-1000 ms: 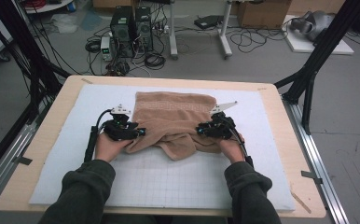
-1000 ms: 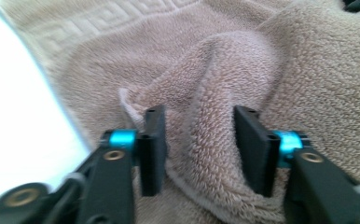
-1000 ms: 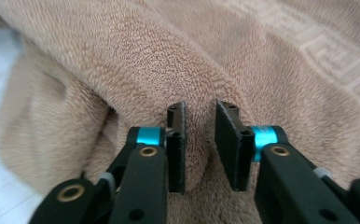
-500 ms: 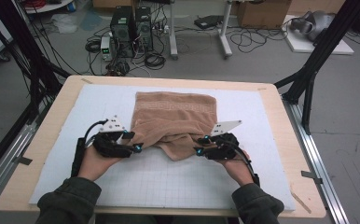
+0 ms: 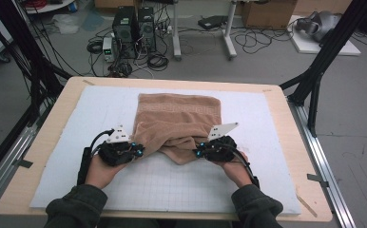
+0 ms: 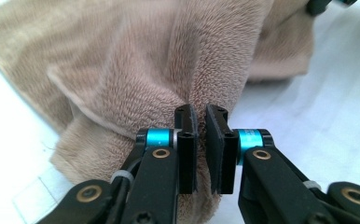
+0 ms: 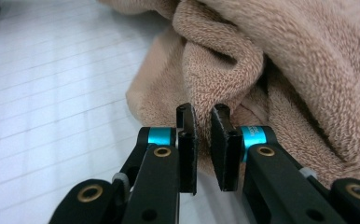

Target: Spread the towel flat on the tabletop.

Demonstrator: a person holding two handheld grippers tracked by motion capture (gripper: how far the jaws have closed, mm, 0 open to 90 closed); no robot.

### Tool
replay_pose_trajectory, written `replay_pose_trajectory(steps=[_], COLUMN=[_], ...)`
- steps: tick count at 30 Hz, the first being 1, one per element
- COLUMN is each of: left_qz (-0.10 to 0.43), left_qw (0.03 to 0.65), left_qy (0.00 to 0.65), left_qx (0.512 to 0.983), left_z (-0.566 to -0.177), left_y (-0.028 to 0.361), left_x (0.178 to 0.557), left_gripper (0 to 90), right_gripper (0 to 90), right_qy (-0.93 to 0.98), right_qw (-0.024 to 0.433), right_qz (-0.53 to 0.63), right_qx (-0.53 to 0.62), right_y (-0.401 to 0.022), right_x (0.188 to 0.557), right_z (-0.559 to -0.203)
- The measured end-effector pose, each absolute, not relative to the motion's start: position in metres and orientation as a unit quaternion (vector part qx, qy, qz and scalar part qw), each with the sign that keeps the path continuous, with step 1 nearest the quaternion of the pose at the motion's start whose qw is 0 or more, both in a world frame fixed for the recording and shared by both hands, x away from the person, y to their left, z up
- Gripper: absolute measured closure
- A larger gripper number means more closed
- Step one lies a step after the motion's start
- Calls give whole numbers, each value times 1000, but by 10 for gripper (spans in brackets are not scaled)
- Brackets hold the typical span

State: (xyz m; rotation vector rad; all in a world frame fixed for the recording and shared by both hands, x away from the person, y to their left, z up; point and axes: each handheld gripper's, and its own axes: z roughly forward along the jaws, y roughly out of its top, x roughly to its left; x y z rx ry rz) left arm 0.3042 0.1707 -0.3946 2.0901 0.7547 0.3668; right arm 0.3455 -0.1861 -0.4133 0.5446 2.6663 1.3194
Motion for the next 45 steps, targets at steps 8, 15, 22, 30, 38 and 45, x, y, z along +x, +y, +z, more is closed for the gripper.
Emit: replay_pose_trajectory(steps=[8,15,22,30,38,45], left_qz=[181,204,182,159,178,152], left_qw=[468,477,403,385,410,445], left_qy=[281,287,340,380,359,339], left_qx=[818,805,830,826,819,815], left_z=[-349,-331,-390,-422,-390,-400], left_y=[178,174,143,136,166,183], left_x=[274,284,353,385,342,295], left_gripper=[840,845,846,841,699,652], right_gripper=[828,830,828,819,684,674], right_qy=[885,881,895,906,880,888], right_qw=[75,97,50,9,47,70], right_qz=[440,449,414,391,443,416], right_qx=[132,112,159,162,163,184], right_y=[-207,-236,-234,-223,-241,-255], right_x=[312,286,301,304,300,300], right_z=[-374,-338,-391,-429,-401,-406])
